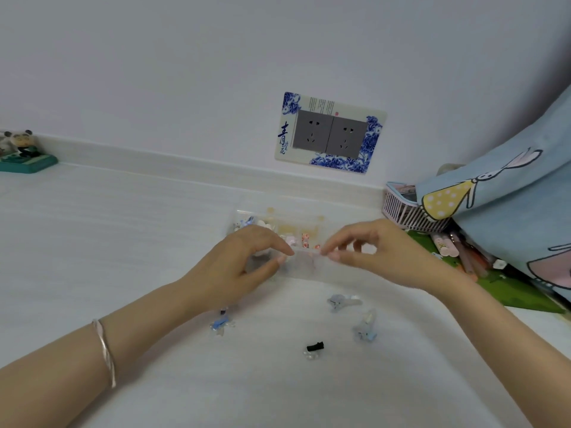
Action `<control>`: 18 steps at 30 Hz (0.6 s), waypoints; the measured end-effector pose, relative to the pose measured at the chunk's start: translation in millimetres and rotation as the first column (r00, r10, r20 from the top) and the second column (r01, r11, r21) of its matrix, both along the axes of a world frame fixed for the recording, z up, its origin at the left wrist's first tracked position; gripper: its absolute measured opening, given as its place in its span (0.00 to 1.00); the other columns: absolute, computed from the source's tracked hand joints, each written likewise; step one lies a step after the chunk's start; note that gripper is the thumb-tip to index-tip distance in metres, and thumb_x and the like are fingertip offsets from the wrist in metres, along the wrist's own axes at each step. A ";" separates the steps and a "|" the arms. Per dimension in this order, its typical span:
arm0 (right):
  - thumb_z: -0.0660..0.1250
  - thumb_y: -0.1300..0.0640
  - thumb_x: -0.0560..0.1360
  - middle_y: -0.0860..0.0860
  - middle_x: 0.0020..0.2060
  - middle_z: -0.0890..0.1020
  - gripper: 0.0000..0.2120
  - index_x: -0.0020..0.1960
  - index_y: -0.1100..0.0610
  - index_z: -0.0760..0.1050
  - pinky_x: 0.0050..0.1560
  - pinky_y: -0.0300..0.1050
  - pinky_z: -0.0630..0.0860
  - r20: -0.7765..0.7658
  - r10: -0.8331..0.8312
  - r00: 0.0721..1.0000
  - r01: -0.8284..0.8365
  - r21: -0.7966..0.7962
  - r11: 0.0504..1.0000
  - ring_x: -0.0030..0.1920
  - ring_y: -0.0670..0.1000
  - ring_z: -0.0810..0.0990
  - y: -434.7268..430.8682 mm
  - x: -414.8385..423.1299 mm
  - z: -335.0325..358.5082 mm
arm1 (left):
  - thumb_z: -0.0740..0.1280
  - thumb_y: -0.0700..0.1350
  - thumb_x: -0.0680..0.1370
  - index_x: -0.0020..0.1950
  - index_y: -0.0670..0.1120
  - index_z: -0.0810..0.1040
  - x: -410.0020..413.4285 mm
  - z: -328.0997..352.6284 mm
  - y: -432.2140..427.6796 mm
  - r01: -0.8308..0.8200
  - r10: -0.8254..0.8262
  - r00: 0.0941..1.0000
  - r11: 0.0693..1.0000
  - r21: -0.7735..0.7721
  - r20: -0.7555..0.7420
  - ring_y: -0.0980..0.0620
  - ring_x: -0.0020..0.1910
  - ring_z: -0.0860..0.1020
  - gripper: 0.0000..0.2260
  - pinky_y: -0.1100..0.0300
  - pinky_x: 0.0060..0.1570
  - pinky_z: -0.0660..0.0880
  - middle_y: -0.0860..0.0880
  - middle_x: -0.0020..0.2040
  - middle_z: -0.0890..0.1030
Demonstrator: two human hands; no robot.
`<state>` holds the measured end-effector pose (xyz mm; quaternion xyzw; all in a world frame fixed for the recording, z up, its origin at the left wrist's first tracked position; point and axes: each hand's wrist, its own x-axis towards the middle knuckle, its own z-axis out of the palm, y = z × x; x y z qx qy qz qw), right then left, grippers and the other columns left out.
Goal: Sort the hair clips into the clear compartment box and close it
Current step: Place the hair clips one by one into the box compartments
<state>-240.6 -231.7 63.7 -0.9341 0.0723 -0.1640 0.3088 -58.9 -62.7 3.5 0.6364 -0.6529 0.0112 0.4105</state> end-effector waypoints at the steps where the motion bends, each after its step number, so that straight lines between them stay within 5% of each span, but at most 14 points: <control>1: 0.72 0.56 0.71 0.42 0.43 0.85 0.05 0.46 0.49 0.83 0.41 0.37 0.73 -0.081 0.010 0.997 -0.011 -0.008 1.000 0.40 0.41 0.79 1.1 -12.6 -2.3 | 0.64 0.44 0.77 0.54 0.52 0.79 -2.6 -1.2 -0.5 0.015 -0.015 1.000 1.000 0.015 0.000 0.57 0.54 0.76 0.08 0.59 0.54 0.73 0.56 0.52 0.80; 5: 0.74 0.50 0.69 0.40 0.49 0.83 0.08 0.47 0.45 0.83 0.50 0.41 0.73 -0.286 -0.026 0.958 0.011 -0.052 0.999 0.51 0.43 0.80 -3.2 -50.6 -16.9 | 0.62 0.46 0.76 0.54 0.52 0.79 -9.9 -2.0 -2.9 0.037 -0.037 0.999 0.998 0.043 0.010 0.53 0.51 0.77 0.09 0.51 0.51 0.74 0.53 0.50 0.81; 13: 0.74 0.51 0.68 0.37 0.50 0.81 0.13 0.51 0.40 0.80 0.46 0.31 0.68 -0.327 -0.076 0.942 0.038 -0.119 0.992 0.52 0.39 0.76 -2.3 -67.1 -46.8 | 0.64 0.42 0.77 0.53 0.51 0.79 -13.6 -3.4 -2.9 0.053 -0.054 0.998 0.998 0.040 0.018 0.53 0.51 0.77 0.08 0.50 0.51 0.74 0.51 0.48 0.81; 18: 0.72 0.54 0.70 0.39 0.45 0.81 0.11 0.51 0.42 0.80 0.48 0.26 0.66 -0.238 -0.073 0.969 0.047 -0.111 0.993 0.48 0.39 0.78 3.9 -58.3 -52.4 | 0.62 0.47 0.78 0.53 0.54 0.79 -6.2 -0.2 -1.6 0.000 0.000 1.000 1.000 0.012 -0.025 0.60 0.55 0.75 0.08 0.65 0.55 0.71 0.55 0.51 0.81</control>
